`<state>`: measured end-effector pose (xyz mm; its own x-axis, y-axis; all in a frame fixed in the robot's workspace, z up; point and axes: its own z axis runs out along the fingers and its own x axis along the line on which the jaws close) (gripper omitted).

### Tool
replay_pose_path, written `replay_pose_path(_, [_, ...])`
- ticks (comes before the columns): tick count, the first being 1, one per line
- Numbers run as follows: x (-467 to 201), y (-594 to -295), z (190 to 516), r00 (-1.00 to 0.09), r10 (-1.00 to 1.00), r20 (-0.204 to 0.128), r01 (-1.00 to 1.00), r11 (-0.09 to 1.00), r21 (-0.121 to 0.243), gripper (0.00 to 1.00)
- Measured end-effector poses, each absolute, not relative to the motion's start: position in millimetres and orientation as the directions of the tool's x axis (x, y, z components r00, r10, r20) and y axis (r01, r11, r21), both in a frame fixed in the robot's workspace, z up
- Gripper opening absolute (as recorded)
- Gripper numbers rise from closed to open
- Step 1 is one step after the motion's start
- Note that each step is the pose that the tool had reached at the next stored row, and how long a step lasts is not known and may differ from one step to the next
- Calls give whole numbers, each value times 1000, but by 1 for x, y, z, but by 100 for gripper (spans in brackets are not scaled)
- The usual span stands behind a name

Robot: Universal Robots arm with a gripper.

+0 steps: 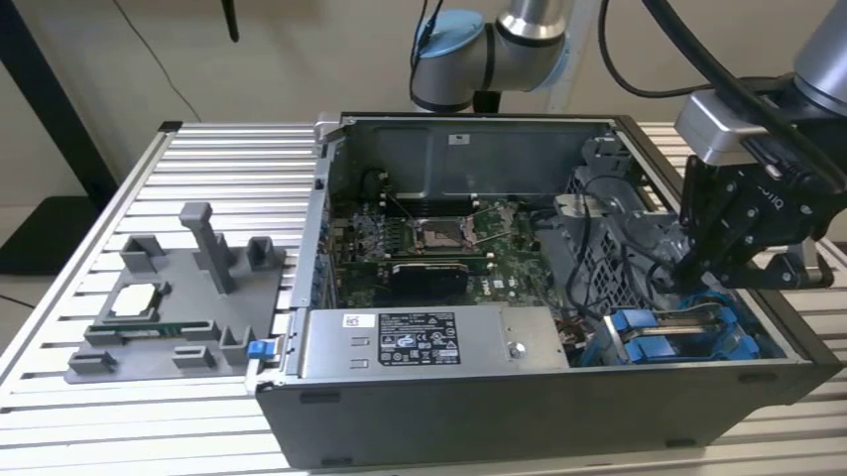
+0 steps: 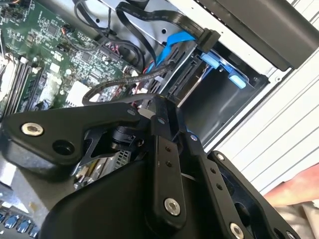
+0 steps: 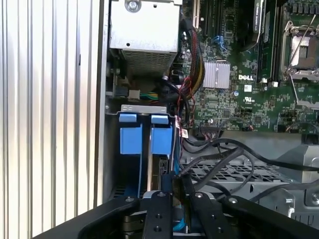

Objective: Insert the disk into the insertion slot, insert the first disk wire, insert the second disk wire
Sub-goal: 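Insert the first disk wire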

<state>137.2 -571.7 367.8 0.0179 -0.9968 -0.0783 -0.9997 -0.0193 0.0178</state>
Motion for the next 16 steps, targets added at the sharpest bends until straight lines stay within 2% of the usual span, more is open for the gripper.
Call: replay_pose_path(16, [154,-577,353,18,-997,-79,-1000,-19,17,0])
